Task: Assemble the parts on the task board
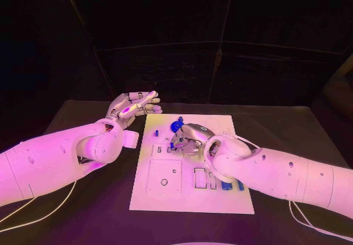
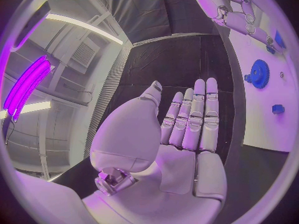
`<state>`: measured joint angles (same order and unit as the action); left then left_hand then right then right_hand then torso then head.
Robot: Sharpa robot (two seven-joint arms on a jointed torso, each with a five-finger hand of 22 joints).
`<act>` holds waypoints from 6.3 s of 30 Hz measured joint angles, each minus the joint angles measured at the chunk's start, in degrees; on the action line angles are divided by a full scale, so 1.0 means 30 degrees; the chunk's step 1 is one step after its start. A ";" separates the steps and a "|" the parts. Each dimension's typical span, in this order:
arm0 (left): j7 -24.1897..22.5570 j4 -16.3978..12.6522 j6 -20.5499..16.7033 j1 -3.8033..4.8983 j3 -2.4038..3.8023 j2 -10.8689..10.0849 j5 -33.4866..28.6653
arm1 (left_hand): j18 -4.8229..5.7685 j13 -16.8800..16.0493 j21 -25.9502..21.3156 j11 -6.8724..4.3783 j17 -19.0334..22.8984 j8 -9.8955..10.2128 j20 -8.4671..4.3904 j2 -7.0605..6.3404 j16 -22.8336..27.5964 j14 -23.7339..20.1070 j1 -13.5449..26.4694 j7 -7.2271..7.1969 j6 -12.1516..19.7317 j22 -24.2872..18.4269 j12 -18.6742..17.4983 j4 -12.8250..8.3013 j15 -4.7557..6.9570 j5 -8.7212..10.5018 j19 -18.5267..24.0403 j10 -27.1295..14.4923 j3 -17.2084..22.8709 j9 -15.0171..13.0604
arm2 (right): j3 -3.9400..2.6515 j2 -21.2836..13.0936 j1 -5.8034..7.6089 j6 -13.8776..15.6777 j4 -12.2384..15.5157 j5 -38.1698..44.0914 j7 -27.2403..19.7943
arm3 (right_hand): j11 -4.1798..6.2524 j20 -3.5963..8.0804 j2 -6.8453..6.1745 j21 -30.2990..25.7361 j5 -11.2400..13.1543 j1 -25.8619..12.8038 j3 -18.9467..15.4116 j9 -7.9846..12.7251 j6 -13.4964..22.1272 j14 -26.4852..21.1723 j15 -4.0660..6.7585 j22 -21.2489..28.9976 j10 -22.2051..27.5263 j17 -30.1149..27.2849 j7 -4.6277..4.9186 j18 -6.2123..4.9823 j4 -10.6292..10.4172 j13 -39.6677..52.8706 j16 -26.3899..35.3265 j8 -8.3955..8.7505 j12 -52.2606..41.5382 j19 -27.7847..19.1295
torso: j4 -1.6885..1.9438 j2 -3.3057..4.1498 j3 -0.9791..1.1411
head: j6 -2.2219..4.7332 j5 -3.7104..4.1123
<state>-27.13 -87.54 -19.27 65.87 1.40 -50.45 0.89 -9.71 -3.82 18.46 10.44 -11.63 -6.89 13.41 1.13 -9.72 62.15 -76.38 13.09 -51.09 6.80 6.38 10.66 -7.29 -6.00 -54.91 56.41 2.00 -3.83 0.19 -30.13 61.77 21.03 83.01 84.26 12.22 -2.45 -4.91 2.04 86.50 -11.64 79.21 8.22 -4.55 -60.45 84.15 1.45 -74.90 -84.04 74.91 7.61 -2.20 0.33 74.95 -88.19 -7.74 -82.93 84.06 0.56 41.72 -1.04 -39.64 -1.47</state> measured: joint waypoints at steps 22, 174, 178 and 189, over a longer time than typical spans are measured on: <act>0.0060 0.0196 0.0188 -0.0002 -0.0001 0.0044 0.0003 | -0.0001 0.0000 0.0000 0.0000 -0.0010 -0.0001 0.0000 0.0000 -0.0001 0.0000 0.0000 0.0000 0.0000 0.0004 0.0000 0.0000 0.0000 0.0000 0.0000 0.0000 0.0000 0.0000 | -0.0029 0.0170 -0.0138 -0.0538 -0.0210 0.0491 0.0311 | 0.0000 0.0000 -0.0152 0.0000 0.0064 -0.0148 -0.0008 -0.0091 -0.0072 -0.0001 -0.0002 0.0000 0.0001 -0.0001 0.0026 -0.0001 0.0002 0.0001 0.0000 0.0064 0.0003 0.0000 | 0.0002 0.0000 0.0009 | -0.0176 0.0049; 1.8871 0.3471 0.8929 0.4157 -0.3481 0.5083 1.7615 | 0.2064 -1.9041 2.0859 -0.3483 -2.1103 -0.6884 -0.3747 0.1915 -2.6703 0.7300 0.3128 -0.3037 -0.1394 2.2618 1.9995 0.2000 0.3689 0.0660 -0.9617 0.5862 -0.5115 -0.7870 | -0.0824 -0.5971 0.3285 0.0521 0.2493 -0.6097 -0.1045 | -0.0923 -0.0539 -0.1880 -0.0816 -0.0408 -0.0413 -0.2021 0.0127 0.3708 -0.0037 -0.0790 0.0000 0.2568 0.0007 0.0745 0.0000 -0.1915 -0.0426 0.0728 0.0061 0.3090 -0.0281 | 0.0179 -0.1597 0.0564 | -0.0948 -0.0289; 1.9015 0.3802 0.9201 0.4257 -0.3868 0.5628 1.7773 | 0.2063 -1.9068 2.0858 -0.3483 -2.1102 -0.6884 -0.3747 0.1915 -2.6703 0.7299 0.3128 -0.3104 -0.1327 2.2666 1.9995 0.2028 0.3688 0.0660 -0.9616 0.5862 -0.5143 -0.7960 | -0.0824 -0.5817 0.3285 0.0476 0.2372 -0.6002 -0.0812 | -0.0879 -0.0516 -0.1880 -0.0953 -0.0407 -0.0414 -0.2040 0.0128 0.3641 -0.0036 -0.0790 -0.0001 0.2612 0.0006 0.0811 -0.0001 -0.1934 -0.0557 0.0831 0.0062 0.3269 -0.0439 | 0.0167 -0.1577 0.0558 | -0.1022 -0.0315; 1.9190 0.4748 0.9618 0.4207 -0.4157 0.6672 1.7959 | 0.2062 -1.9049 2.0858 -0.3483 -2.1100 -0.6959 -0.3747 0.1915 -2.6703 0.7299 0.3128 -0.3104 -0.1328 2.2664 1.9994 0.1975 0.3688 0.0659 -0.9616 0.5863 -0.5195 -0.8027 | -0.0824 -0.5625 0.3285 0.0355 0.2113 -0.5859 -0.0512 | -0.0820 -0.0512 -0.1880 -0.1034 -0.0515 -0.0414 -0.2147 0.0129 0.3641 -0.0037 -0.0790 0.0000 0.2670 0.0004 0.0812 0.0000 -0.2039 -0.0766 0.0956 0.0062 0.3408 -0.0584 | 0.0156 -0.1560 0.0529 | -0.1262 -0.0361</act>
<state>30.44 -73.30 9.58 78.50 -11.07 -30.44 54.77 -3.52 -60.96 81.03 0.00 -74.93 -27.77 2.17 6.87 -89.83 84.05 -67.00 3.77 -55.07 74.79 66.36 16.59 3.78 -4.02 -83.76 74.00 -13.59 -27.91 -2.28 -47.01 71.62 22.09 89.35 66.68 10.68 -4.91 -6.45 -3.60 83.39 -13.18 77.97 1.77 -4.16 -49.52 84.04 -0.92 -74.90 -76.03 74.92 10.05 -2.20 -5.79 72.65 -85.32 -7.55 -72.71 82.31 1.03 37.03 0.55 -43.42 -2.55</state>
